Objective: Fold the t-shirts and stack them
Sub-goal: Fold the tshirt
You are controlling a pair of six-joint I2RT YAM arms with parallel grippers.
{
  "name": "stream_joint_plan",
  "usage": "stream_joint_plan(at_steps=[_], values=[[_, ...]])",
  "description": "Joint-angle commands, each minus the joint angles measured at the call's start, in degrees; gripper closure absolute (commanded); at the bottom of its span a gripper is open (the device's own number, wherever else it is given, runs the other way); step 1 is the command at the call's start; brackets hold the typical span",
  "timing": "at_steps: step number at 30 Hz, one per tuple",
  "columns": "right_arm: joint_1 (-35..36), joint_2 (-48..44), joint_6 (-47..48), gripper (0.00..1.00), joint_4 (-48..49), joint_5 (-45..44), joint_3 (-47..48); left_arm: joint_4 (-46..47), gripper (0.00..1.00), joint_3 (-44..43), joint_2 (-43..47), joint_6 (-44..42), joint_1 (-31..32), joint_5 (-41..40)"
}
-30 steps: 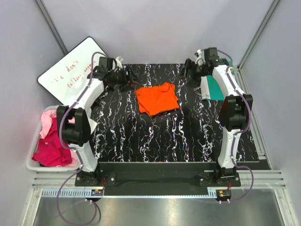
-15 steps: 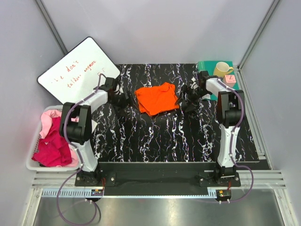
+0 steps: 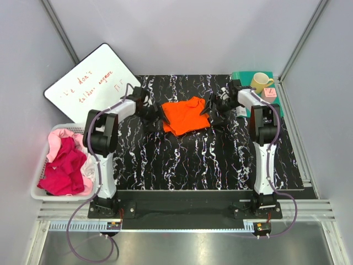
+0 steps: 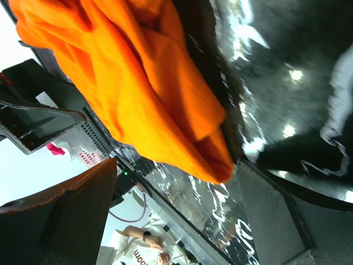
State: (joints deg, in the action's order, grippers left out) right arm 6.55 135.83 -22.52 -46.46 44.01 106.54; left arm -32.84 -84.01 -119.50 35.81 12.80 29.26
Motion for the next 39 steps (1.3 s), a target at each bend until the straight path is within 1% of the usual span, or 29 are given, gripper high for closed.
stream_joint_plan(at_steps=[1, 2, 4, 5, 6, 7, 8, 9, 10, 12, 13, 16, 17, 19, 20, 24, 25, 33, 36, 39], values=[[2.3, 5.2, 0.6, 0.02, 3.3, -5.1, 0.9, 1.8, 0.15, -3.3, -6.8, 0.6, 1.7, -2.8], [2.7, 5.4, 0.5, 0.02, 3.3, -5.1, 0.8, 1.6, 0.17, -4.0, -7.5, 0.8, 2.3, -2.5], [3.0, 5.8, 0.2, 0.08, 3.3, -4.9, 0.7, 1.6, 0.27, -5.7, -9.5, 1.5, 3.0, -2.0], [3.2, 5.8, 0.2, 0.14, 3.3, -4.6, 0.3, 1.4, 0.46, -6.3, -10.6, 1.8, 3.6, -1.5], [3.3, 5.8, 0.2, 0.24, 3.3, -4.5, 0.2, 1.4, 0.56, -6.9, -11.2, 2.1, 3.9, -1.4], [3.5, 5.8, 0.1, 0.29, 3.3, -3.9, -0.1, 1.1, 0.65, -7.6, -11.6, 2.2, 4.5, -1.4], [3.5, 5.8, 0.2, 0.34, 3.3, -3.9, -0.5, 0.9, 0.84, -7.9, -12.2, 2.3, 4.7, -1.2], [3.5, 5.7, 0.2, 0.42, 3.3, -3.9, -1.2, 0.7, 0.92, -8.1, -12.4, 2.4, 4.9, -1.3], [3.6, 5.5, 0.3, 0.54, 3.3, -3.7, -1.7, 0.5, 0.99, -8.2, -12.4, 2.3, 5.0, -1.1], [3.6, 5.1, 0.6, 0.65, 3.4, -3.6, -3.2, 0.4, 1.00, -7.8, -12.2, 2.3, 5.0, -1.6], [3.7, 4.6, 0.8, 0.75, 3.4, -3.5, -3.6, 0.4, 1.00, -7.6, -11.9, 2.1, 5.0, -1.7], [4.1, 3.0, 1.6, 0.83, 3.4, -3.3, -6.1, 0.4, 1.00, -6.1, -10.3, 1.5, 5.0, -1.9], [4.2, 2.5, 1.9, 0.88, 3.4, -3.4, -7.6, 0.3, 1.00, -5.6, -8.9, 1.4, 5.0, -2.2], [4.4, 0.6, 2.7, 0.90, 3.5, -3.4, -9.6, 0.3, 1.00, -3.5, -7.6, 0.7, 5.0, -2.3], [4.5, -0.1, 2.9, 0.93, 3.4, -3.3, -11.8, 0.1, 1.00, -2.7, -6.1, 0.4, 5.0, -2.5], [4.9, -4.7, 4.9, 0.97, 3.3, -3.2, -17.8, 0.1, 1.00, 2.2, -1.6, 0.4, 5.3, -1.8], [4.8, -6.9, 5.1, 0.98, 3.3, -3.3, -19.1, 0.1, 1.00, 4.5, -0.6, 0.2, 5.6, -1.6], [5.9, -18.7, 5.5, 0.98, 3.7, -3.3, -35.8, -1.6, 1.00, 16.8, 11.0, -1.0, 6.8, -0.1], [7.8, -24.1, 4.2, 0.98, 4.4, -3.9, -42.8, -2.1, 1.00, 22.8, 15.3, -1.0, 7.7, -0.4], [9.0, -30.0, 1.9, 0.94, 5.8, -4.5, -49.7, -2.1, 1.00, 27.8, 18.7, -0.7, 8.7, -1.2]])
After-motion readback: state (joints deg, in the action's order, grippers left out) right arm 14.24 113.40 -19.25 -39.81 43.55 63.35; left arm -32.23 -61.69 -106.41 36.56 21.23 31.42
